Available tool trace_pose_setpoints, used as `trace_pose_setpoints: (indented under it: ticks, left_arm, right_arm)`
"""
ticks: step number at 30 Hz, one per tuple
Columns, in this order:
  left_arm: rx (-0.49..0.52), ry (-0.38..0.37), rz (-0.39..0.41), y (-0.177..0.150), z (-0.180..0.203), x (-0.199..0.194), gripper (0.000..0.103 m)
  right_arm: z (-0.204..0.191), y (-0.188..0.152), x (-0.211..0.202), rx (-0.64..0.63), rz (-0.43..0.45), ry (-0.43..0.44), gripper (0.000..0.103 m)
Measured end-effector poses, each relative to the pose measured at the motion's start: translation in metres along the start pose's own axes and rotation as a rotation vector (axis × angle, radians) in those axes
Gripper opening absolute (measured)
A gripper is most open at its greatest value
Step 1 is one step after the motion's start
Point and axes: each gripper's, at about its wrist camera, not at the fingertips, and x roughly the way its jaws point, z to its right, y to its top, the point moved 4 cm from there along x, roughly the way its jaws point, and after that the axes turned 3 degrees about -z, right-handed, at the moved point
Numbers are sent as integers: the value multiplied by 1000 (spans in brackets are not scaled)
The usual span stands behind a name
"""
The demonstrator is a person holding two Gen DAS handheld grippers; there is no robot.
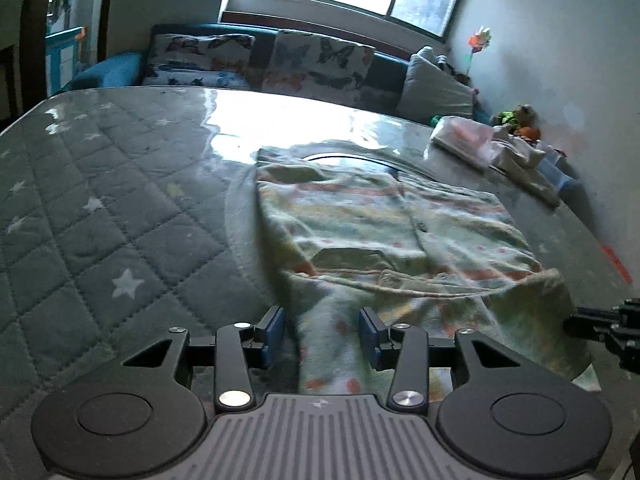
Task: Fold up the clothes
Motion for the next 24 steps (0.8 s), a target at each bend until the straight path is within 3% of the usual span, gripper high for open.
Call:
trace_pose_setpoints:
  ticks: [7,10,15,18,22,24]
  left_arm:
    - [45,-35,71,14,20,-13,34]
    - [87,-71,53,14,32,-2,32]
    - [110,-28,10,8,25,22,30]
    - [117,-24,21,6,24,18,28]
    - [134,-59,38,3,35,1,28]
    - [161,-95,35,-3,46,-7,30]
  right_arm:
    - [-3,9,-3,-12,49,19,15]
    - [-7,6,9,-36,30,32,20]
    - [-8,-6,34,-48,-27,35,25]
    - [-9,-7,32,-69,-17,37,28]
    - [-14,-3,21,-92,5,40,44]
    - [-20,-4,17,-101,14,49,44]
